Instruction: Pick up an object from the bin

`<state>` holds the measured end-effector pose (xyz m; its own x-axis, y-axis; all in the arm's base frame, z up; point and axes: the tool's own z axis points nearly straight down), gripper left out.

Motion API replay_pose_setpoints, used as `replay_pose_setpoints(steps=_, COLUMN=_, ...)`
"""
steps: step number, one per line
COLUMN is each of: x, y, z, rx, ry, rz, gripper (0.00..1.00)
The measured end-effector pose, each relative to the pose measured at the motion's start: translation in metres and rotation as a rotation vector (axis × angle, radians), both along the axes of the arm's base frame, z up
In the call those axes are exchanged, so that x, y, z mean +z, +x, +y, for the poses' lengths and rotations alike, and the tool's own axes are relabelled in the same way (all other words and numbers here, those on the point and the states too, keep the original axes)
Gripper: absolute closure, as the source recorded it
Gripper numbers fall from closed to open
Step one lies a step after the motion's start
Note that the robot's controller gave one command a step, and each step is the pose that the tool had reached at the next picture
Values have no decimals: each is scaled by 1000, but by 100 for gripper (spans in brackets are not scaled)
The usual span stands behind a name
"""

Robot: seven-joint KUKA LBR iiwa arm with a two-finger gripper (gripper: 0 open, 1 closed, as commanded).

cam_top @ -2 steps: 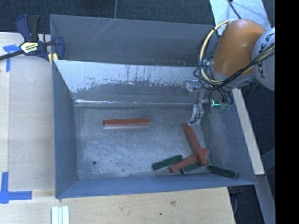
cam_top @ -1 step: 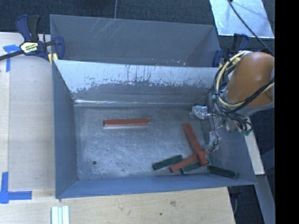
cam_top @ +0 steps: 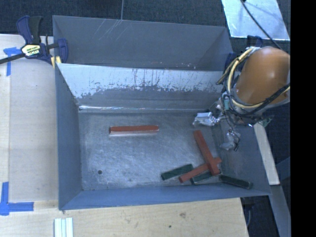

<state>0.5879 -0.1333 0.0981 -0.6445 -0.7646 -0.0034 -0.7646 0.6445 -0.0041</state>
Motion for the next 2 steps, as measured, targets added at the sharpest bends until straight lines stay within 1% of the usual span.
replay_pose_setpoints(steps=1, x=-20, y=-12, z=42, rx=658, ry=1, rz=7, gripper=0)
replay_pose_setpoints(steps=2, x=22, y=-45, z=6, rx=722, ry=0, rz=5, gripper=0)
